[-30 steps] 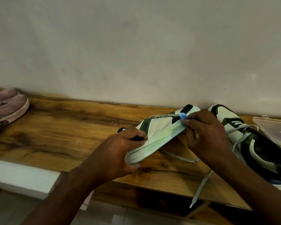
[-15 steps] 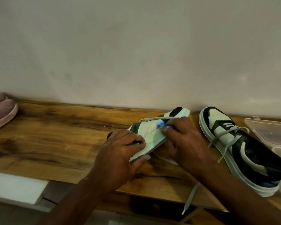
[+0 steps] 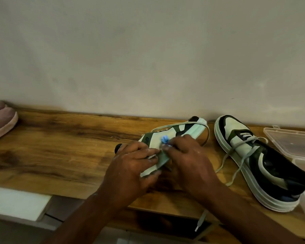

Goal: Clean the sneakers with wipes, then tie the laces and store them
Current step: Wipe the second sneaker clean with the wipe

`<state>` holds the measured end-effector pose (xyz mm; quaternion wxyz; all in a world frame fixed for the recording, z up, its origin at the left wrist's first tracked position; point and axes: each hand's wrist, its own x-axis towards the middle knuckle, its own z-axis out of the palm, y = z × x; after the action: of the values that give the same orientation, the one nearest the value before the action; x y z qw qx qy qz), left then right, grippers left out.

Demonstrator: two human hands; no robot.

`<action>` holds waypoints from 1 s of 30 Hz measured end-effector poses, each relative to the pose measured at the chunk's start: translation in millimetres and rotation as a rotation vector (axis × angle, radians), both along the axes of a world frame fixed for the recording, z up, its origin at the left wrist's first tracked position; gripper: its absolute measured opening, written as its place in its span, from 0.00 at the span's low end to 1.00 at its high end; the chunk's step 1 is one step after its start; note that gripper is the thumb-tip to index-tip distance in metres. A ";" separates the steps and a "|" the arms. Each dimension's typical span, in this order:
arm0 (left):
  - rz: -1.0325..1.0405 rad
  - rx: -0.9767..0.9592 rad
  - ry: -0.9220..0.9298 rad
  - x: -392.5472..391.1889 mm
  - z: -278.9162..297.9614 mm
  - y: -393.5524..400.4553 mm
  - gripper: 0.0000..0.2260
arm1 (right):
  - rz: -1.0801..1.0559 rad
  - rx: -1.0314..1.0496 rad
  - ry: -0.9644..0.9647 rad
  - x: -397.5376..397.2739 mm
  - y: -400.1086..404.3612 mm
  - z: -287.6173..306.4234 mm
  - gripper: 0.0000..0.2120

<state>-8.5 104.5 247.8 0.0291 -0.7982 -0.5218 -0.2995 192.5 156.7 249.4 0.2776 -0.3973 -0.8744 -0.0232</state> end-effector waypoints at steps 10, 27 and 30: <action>-0.033 -0.018 -0.032 4.5 -0.1 -4.6 0.16 | -0.271 0.018 0.276 49.1 68.5 2.8 0.18; -0.065 0.035 -0.003 10.6 -3.6 -6.3 0.14 | -0.302 0.030 0.222 50.7 62.2 7.1 0.16; -0.081 0.051 0.043 11.4 -6.4 -7.5 0.14 | -0.367 0.013 0.253 61.2 65.4 7.5 0.17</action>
<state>2.9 97.0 241.4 0.0483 -0.8239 -0.4805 -0.2965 253.7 222.0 256.9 0.3788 -0.5477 -0.7454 -0.0291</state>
